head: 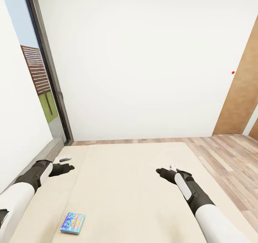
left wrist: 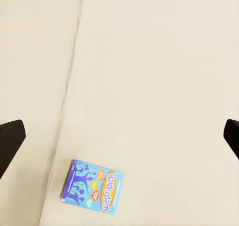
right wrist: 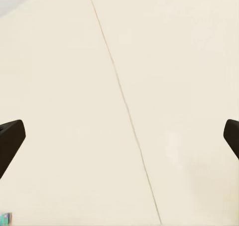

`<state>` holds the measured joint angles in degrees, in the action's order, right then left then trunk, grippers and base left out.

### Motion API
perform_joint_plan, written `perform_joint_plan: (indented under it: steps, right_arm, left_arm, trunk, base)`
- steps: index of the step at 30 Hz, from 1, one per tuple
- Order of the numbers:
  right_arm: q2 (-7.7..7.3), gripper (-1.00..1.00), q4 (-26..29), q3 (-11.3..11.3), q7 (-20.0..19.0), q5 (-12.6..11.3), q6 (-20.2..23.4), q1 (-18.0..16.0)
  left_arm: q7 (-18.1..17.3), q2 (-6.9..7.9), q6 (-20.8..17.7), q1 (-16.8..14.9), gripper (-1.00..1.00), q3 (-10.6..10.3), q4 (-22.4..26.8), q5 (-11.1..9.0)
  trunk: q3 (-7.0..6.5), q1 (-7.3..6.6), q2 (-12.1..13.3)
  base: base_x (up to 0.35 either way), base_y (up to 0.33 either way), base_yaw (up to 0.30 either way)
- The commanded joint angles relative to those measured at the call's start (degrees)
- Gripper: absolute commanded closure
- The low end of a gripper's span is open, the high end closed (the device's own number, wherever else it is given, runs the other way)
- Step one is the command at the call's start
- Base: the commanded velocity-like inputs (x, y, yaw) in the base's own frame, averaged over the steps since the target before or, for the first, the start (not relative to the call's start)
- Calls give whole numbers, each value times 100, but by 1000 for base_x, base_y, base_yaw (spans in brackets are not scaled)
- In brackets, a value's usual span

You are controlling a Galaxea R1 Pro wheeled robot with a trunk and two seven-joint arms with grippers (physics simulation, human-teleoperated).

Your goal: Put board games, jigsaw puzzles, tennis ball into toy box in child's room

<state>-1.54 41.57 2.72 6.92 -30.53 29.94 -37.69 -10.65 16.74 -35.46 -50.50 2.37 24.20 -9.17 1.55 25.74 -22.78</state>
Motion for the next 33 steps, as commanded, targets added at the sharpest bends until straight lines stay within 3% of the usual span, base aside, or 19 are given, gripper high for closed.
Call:
perform_joint_plan:
  steps: [1,18,33]
  right_arm:
    - [-5,-100,10,30,45,-59,16,-2]
    - [3,-100,17,45,-1,-59,94,16]
    - [102,-100,668,30,37,-66,1529,18]
  left_arm:
    - [-6,-2,-40,-4,-100,23,6,-24]
    - [-1,-30,-59,-4,-100,18,15,-18]
    - [35,-30,-112,-4,-100,-28,10,10]
  trunk:
    - [14,4,-14]
    - [14,4,-14]
    - [27,4,-14]
  base:
    - [0,0,0]
    - [0,0,0]
    - [0,0,-1]
